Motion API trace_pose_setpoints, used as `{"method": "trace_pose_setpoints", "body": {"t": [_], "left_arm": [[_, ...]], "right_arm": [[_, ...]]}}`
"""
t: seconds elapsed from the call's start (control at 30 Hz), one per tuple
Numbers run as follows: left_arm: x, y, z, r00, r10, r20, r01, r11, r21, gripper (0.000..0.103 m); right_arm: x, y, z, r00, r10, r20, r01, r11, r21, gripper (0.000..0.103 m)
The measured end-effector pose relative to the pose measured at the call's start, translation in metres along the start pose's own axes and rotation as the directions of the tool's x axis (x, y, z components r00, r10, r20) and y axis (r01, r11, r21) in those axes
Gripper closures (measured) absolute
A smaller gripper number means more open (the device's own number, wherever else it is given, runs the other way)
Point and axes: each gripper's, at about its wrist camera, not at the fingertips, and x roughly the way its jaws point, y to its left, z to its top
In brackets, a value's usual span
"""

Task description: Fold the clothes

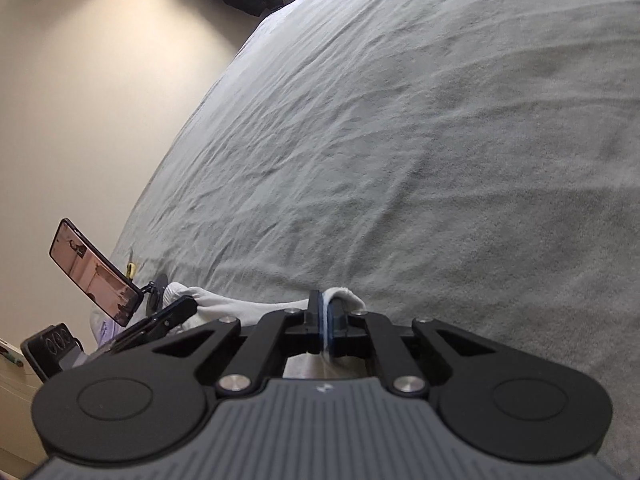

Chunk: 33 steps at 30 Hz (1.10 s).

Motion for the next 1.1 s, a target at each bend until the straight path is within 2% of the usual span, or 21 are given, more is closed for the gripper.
{"method": "trace_pose_setpoints", "body": {"t": [0.13, 0.23, 0.33, 0.37, 0.43, 0.57, 0.63, 0.73, 0.8, 0.87, 0.9, 0.93, 1.1], "left_arm": [[-0.009, -0.009, 0.000, 1.000, -0.002, 0.009, 0.001, 0.999, 0.042, 0.069], [-0.020, -0.017, 0.000, 1.000, 0.000, 0.024, -0.002, 0.998, 0.059, 0.062], [-0.032, -0.026, 0.001, 0.999, -0.021, 0.039, 0.019, 0.998, 0.058, 0.056], [-0.035, -0.030, 0.001, 0.999, -0.035, 0.041, 0.032, 0.998, 0.056, 0.053], [-0.038, -0.040, 0.001, 0.997, -0.066, 0.034, 0.064, 0.996, 0.056, 0.051], [-0.041, -0.068, -0.004, 0.989, -0.146, -0.003, 0.145, 0.986, 0.078, 0.051], [-0.039, -0.086, -0.008, 0.981, -0.193, -0.029, 0.195, 0.975, 0.106, 0.051], [-0.038, -0.114, -0.013, 0.960, -0.271, -0.069, 0.278, 0.948, 0.152, 0.051], [-0.036, -0.130, -0.016, 0.936, -0.336, -0.102, 0.349, 0.922, 0.166, 0.051], [-0.035, -0.147, -0.020, 0.910, -0.390, -0.138, 0.410, 0.893, 0.185, 0.051], [-0.035, -0.155, -0.023, 0.899, -0.409, -0.154, 0.434, 0.878, 0.201, 0.051], [-0.035, -0.163, -0.026, 0.888, -0.427, -0.171, 0.456, 0.862, 0.220, 0.051], [-0.036, -0.197, -0.042, 0.824, -0.505, -0.258, 0.565, 0.771, 0.295, 0.051]], "right_arm": [[-0.015, 0.007, -0.002, 1.000, -0.028, 0.009, 0.028, 1.000, -0.012, 0.091], [-0.036, 0.007, -0.006, 0.997, -0.062, 0.045, 0.063, 0.998, -0.011, 0.087], [-0.063, 0.001, -0.014, 0.988, -0.114, 0.107, 0.115, 0.993, 0.002, 0.063], [-0.070, 0.000, -0.017, 0.981, -0.146, 0.130, 0.148, 0.989, -0.003, 0.063], [-0.084, -0.001, -0.024, 0.958, -0.234, 0.166, 0.242, 0.970, -0.030, 0.063], [-0.093, -0.001, -0.033, 0.870, -0.433, 0.235, 0.464, 0.880, -0.098, 0.063], [-0.091, -0.007, -0.034, 0.844, -0.483, 0.234, 0.516, 0.850, -0.104, 0.063], [-0.085, -0.016, -0.033, 0.809, -0.544, 0.223, 0.576, 0.809, -0.115, 0.063], [-0.081, -0.022, -0.033, 0.783, -0.582, 0.219, 0.614, 0.780, -0.125, 0.063], [-0.079, -0.025, -0.031, 0.757, -0.610, 0.232, 0.647, 0.749, -0.141, 0.073], [-0.078, -0.026, -0.031, 0.741, -0.629, 0.237, 0.667, 0.730, -0.151, 0.091], [-0.078, -0.027, -0.031, 0.727, -0.643, 0.240, 0.683, 0.712, -0.161, 0.101], [-0.115, -0.031, -0.034, 0.719, -0.637, 0.278, 0.682, 0.724, -0.105, 0.102]]}}
